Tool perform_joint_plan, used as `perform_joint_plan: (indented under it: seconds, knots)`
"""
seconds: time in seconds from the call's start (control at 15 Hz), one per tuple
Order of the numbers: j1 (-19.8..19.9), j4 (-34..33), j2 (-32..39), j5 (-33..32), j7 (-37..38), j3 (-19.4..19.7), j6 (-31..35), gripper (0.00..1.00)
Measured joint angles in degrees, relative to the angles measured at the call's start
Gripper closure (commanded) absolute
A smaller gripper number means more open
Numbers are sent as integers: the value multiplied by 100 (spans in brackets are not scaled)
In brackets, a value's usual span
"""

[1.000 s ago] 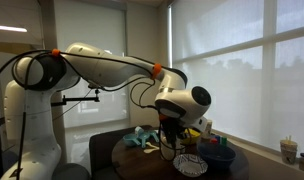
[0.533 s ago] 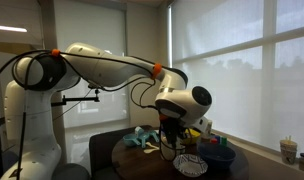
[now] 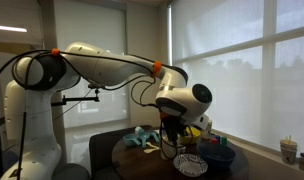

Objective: Take the lid off of the jar

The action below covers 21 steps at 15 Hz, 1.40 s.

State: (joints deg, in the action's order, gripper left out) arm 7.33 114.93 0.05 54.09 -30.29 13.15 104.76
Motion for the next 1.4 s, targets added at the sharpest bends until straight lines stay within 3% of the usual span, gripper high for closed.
perform_joint_plan:
  seconds: [0.4,0.93,1.4]
  knots:
    - [4,-7,2,107,-40,-10,-2,95]
    - [11,-10,3,866,-373,-32,1,95]
    - [156,-108,-163,884,-462,-25,-31,95]
